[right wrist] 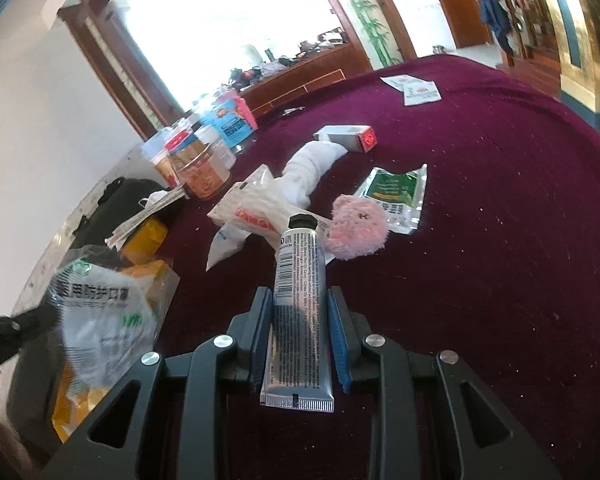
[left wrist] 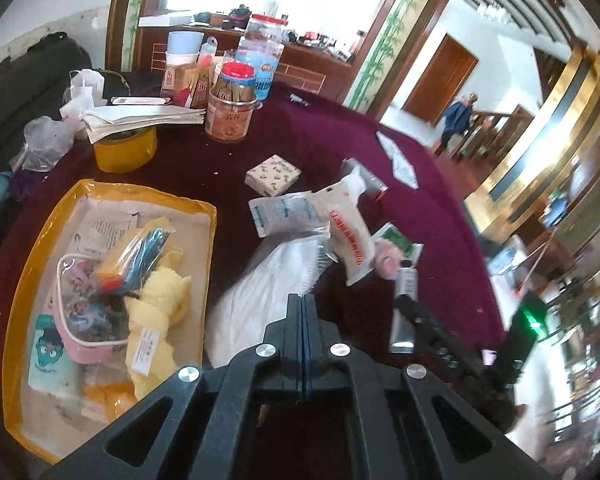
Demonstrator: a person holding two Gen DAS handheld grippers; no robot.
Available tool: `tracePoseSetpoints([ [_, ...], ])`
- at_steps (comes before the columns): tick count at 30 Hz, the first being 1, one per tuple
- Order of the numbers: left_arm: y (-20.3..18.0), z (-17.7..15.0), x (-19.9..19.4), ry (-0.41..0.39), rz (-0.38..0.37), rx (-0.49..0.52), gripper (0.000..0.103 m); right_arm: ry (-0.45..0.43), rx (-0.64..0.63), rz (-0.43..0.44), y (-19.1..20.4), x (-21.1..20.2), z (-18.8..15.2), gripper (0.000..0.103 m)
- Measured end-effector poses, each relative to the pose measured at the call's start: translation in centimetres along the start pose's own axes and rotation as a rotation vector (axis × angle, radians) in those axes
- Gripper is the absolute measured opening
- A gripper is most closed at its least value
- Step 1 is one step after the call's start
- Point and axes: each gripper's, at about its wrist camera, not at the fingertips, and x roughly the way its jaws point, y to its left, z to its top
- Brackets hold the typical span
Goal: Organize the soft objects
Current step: 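Carry the mask bag and white tube over the yellow tray with both grippers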
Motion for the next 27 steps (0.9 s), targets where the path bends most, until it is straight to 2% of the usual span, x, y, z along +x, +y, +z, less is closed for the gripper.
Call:
tracePoseSetpoints([
  [10, 1.1, -0.2, -2.6, -0.038, -0.055, -0.038, 0.0, -0.007, -0.073, -0.023, 1.3, -0.1, -0.4, 0.027],
  [19, 2.0, 0.0, -6.1, -0.099, -0.069, -0.057, 0.0, -0.007, -0.105, -0.038, 1.8, -0.1, -0.6, 0.027],
  [27, 5.6, 0.4, -10.0, -0.173, -0.013, -0.106, 0.0, -0.024, -0.132, -0.046, 2.3, -0.4, -0.8, 0.027],
])
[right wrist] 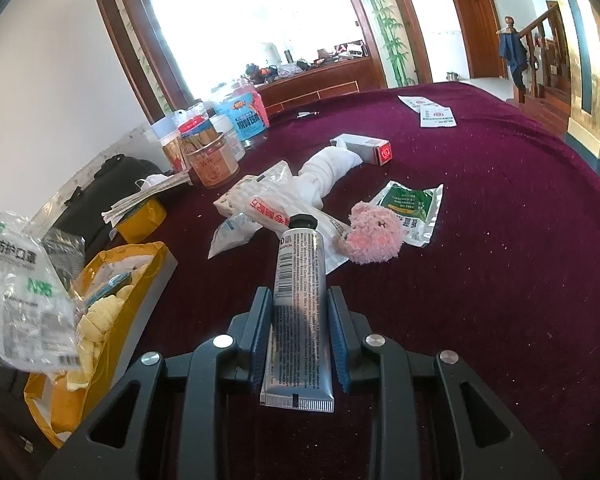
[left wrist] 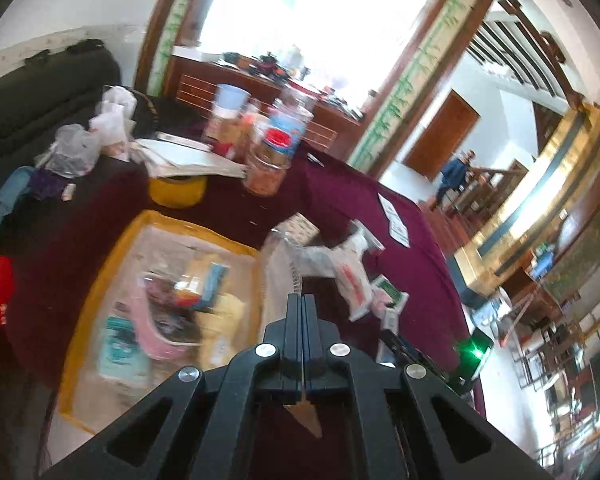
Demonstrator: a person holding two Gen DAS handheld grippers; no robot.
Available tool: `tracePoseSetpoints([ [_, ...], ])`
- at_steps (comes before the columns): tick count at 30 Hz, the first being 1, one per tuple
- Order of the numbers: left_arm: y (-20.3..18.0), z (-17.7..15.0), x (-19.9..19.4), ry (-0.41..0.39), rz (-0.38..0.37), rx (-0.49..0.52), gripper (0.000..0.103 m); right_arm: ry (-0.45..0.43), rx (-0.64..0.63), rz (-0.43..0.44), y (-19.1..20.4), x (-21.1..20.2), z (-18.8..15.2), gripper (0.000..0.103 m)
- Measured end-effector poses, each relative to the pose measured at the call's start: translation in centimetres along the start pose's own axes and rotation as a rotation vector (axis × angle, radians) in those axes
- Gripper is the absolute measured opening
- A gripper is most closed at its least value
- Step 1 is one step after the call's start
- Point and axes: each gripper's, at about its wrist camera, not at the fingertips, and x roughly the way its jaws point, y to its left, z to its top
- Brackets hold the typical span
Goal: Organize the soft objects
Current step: 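Carry the mask bag and white tube over the yellow tray with both grippers, then lower the mask bag and tube into the tray and open both grippers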
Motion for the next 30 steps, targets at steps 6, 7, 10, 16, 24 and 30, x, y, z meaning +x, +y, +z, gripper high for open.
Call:
tracePoseSetpoints([
  [6, 3.6, 0.8, -2.1, -0.032, 0.059, -0.043, 0.0, 0.003, 0.019, 0.116, 2.8, -2.1, -0.1, 0.027],
  [7, 4.2, 0.8, -2.3, -0.04, 0.068, -0.048, 0.0, 0.005, 0.014, 0.146, 3.7, -2.4, -0.1, 0.027],
  [10, 5.6, 1.1, -2.8, -0.057, 0.088, -0.061, 0.0, 0.024, -0.032, 0.228, 7.4, -3.0, 0.1, 0.027],
  [16, 7.9, 2.1, -3.6, -0.085, 0.19, -0.049, 0.0, 0.051, -0.162, 0.298, 14.6, -2.4, 0.2, 0.027],
  [24, 8.8, 3.1, 3.1, 0.05, 0.168, 0.015, 0.0, 0.108, -0.204, 0.292, 19.3, 1.3, 0.9, 0.027],
  [30, 9.7, 4.1, 8.5, 0.119, 0.104, 0.02, 0.0, 0.161, -0.194, 0.256, 20.3, 5.2, 1.9, 0.027],
])
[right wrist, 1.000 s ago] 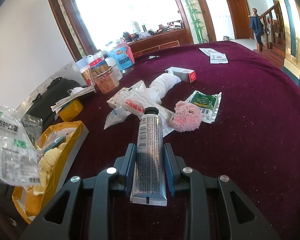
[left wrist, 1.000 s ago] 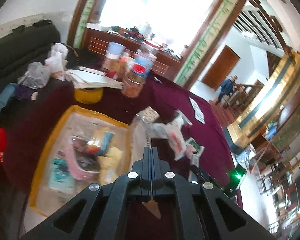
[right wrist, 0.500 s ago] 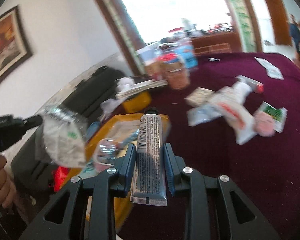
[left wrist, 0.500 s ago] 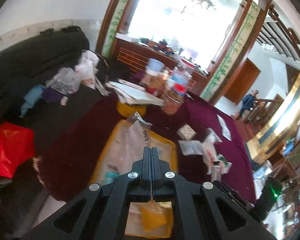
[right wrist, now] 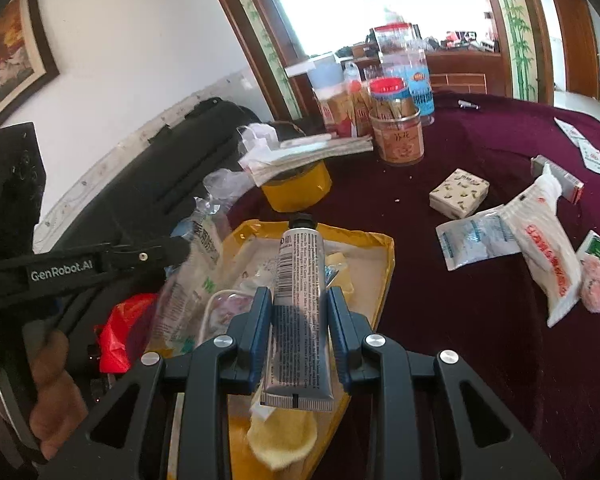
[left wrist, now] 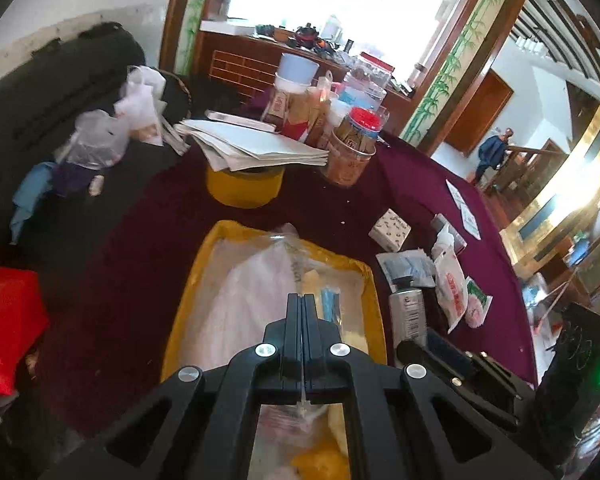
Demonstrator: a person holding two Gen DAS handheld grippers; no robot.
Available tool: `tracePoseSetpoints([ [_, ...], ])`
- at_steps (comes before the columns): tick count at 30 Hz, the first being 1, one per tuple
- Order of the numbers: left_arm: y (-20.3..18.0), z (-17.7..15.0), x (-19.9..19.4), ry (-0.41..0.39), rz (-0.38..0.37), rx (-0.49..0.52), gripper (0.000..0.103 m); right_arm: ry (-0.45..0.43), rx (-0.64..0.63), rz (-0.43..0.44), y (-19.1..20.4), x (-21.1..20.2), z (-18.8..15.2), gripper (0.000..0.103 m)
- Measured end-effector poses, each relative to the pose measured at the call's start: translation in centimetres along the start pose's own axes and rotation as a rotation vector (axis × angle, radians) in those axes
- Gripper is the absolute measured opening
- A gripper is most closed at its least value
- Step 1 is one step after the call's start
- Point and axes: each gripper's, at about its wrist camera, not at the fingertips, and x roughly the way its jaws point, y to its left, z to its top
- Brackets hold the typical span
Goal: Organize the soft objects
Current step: 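Lower the mask bag and tube into the tray and open both grippers, then withdraw both grippers from the tray toward the loose items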
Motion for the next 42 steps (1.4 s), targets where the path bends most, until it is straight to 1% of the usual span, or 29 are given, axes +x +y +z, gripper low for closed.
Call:
tracePoseSetpoints([
  [2, 1.0, 0.4, 1.4, 0.035, -0.032, -0.031, 0.0, 0.022, 0.017, -0.009, -0.4, 1.3, 0.4, 0.027],
  [3, 1.5, 0.5, 2.1, 0.054, -0.065, -0.051, 0.0, 0.037, 0.024, -0.011, -0.7, 2.3, 0.7, 0.027],
  [4, 1.8, 0.6, 2.6, 0.069, -0.071, -0.058, 0.0, 0.051, 0.038, -0.02, -1.0, 3.2, 0.9, 0.027],
  [6, 1.9, 0.6, 3.0, 0.07, -0.056, -0.063, 0.0, 0.081, 0.06, -0.02, -1.5, 4.7, 1.2, 0.027],
  [9, 1.9, 0.2, 3.3, 0.088, -0.085, -0.059, 0.0, 0.093, 0.085, -0.028, -2.1, 5.6, 1.2, 0.027],
  [11, 1.9, 0.1, 3.3, 0.081, -0.093, -0.056, 0.001, 0.102, 0.109, -0.044, -2.6, 6.3, 1.1, 0.027],
  [12, 1.9, 0.0, 3.5, 0.086, -0.092, -0.057, 0.001, 0.107, 0.119, -0.046, -2.7, 6.5, 1.0, 0.027],
  [14, 1.8, -0.1, 3.8, 0.106, -0.117, -0.058, 0.003, 0.11, 0.134, -0.045, -2.9, 6.7, 0.6, 0.028],
  [15, 1.7, -0.3, 4.0, 0.118, -0.126, -0.057, 0.007, 0.106, 0.141, -0.049, -3.0, 6.7, 0.4, 0.028],
  [16, 1.6, -0.5, 4.0, 0.124, -0.125, -0.056, 0.021, 0.101, 0.152, -0.058, -3.1, 6.6, 0.2, 0.028],
  [17, 1.4, -0.6, 3.9, 0.124, -0.12, -0.054, 0.032, 0.096, 0.161, -0.057, -3.3, 6.4, 0.0, 0.03],
  [18, 1.2, -0.8, 3.7, 0.115, -0.106, -0.052, 0.057, 0.091, 0.168, -0.039, -3.4, 6.0, -0.2, 0.03],
  [19, 0.9, -1.0, 3.3, 0.093, -0.089, -0.052, 0.072, 0.088, 0.168, -0.025, -3.4, 5.8, -0.3, 0.033],
  [20, 0.8, -1.1, 2.8, 0.069, -0.078, -0.052, 0.073, 0.084, 0.167, -0.003, -3.5, 5.3, -0.4, 0.038],
  [21, 0.6, -1.3, 2.2, 0.042, -0.064, -0.053, 0.073, 0.078, 0.165, 0.015, -3.6, 4.8, -0.5, 0.04],
  [24, -0.1, -2.0, 1.1, 0.023, -0.027, -0.053, 0.073, 0.046, 0.155, 0.067, -3.9, 2.7, -0.8, 0.045],
  [26, -0.7, -2.5, 0.3, 0.013, -0.017, -0.068, 0.073, 0.017, 0.144, 0.106, -4.3, 0.9, -1.2, 0.055],
  [29, -2.8, -3.6, -1.0, -0.024, 0.001, -0.055, 0.073, -0.032, 0.14, 0.136, -5.7, -1.5, -1.8, 0.065],
  [31, -4.6, -4.3, -1.6, -0.053, 0.022, -0.031, 0.074, -0.05, 0.147, 0.129, -7.2, -2.8, -2.4, 0.067],
  [33, -6.5, -4.9, -1.9, -0.055, 0.017, -0.011, 0.074, -0.06, 0.155, 0.097, -8.7, -3.8, -2.9, 0.067],
  [35, -8.4, -5.4, -1.8, -0.045, -0.003, 0.013, 0.074, -0.06, 0.171, 0.074, -10.5, -4.7, -3.6, 0.067],
  [38, -11.2, -6.0, -1.3, -0.025, -0.013, 0.061, 0.074, -0.05, 0.191, 0.1, -13.1, -5.6, -4.4, 0.067],
  [42, -14.0, -7.2, -0.3, 0.013, -0.025, 0.096, 0.074, -0.056, 0.252, 0.09, -16.0, -6.9, -5.2, 0.067],
])
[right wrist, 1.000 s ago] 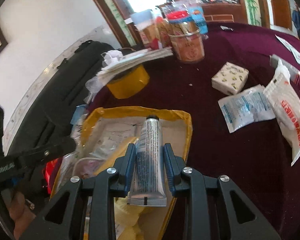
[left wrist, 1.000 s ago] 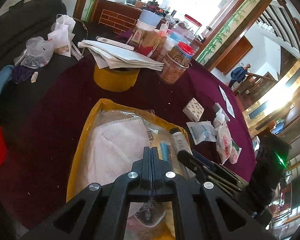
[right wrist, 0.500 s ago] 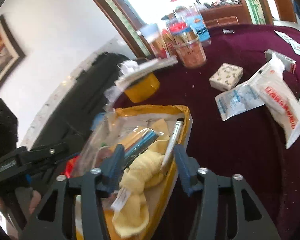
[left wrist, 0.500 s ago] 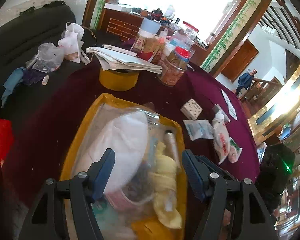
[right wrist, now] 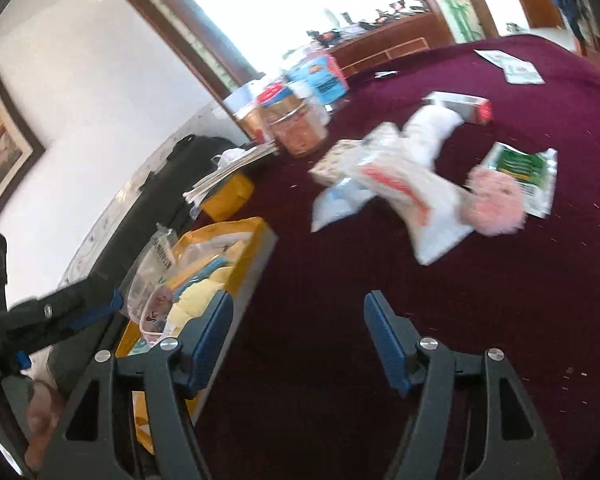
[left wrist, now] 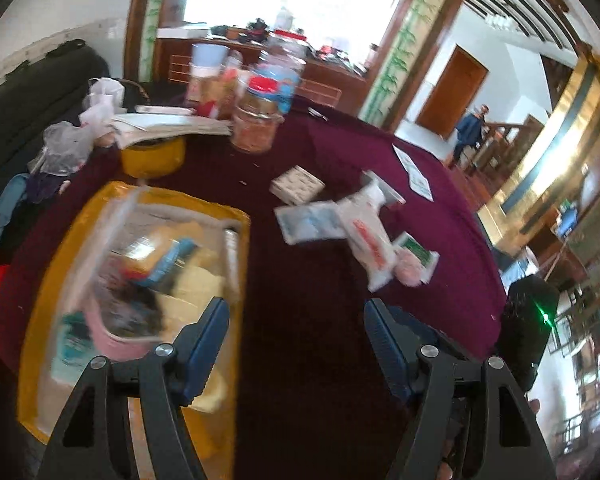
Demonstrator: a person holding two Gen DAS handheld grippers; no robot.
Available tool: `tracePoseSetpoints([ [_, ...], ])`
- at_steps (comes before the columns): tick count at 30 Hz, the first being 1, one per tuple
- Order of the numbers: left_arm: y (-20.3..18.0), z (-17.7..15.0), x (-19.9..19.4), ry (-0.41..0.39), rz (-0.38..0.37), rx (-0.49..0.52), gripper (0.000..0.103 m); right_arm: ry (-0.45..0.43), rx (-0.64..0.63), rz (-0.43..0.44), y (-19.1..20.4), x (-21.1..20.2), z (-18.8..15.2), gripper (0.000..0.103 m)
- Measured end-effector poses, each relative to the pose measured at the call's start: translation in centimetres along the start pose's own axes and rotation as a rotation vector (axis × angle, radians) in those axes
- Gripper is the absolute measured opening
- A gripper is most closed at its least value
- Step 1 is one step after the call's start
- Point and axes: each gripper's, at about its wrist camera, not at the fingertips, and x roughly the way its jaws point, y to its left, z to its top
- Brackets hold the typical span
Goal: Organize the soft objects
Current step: 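Withdraw both grippers from the tray toward the loose items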
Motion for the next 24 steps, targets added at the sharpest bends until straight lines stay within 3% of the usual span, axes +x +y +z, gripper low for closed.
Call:
tracePoseSetpoints([
  [8, -2.9, -1.1, 1.2, 0.052, -0.004, 0.028, 0.074, 0.027, -0.005, -0.038, -0.7, -1.3, 1.6, 0.071],
  [17, -3.2, -1.6, 1.6, 0.07, 0.009, 0.032, 0.074, 0.028, -0.068, -0.092, -1.7, 0.7, 6.4, 0.071],
  [24, -3.1, -1.4, 3.2, 0.104, 0.022, 0.017, 0.074, 0.03, 0.013, -0.115, -5.3, 2.2, 6.0, 0.071],
])
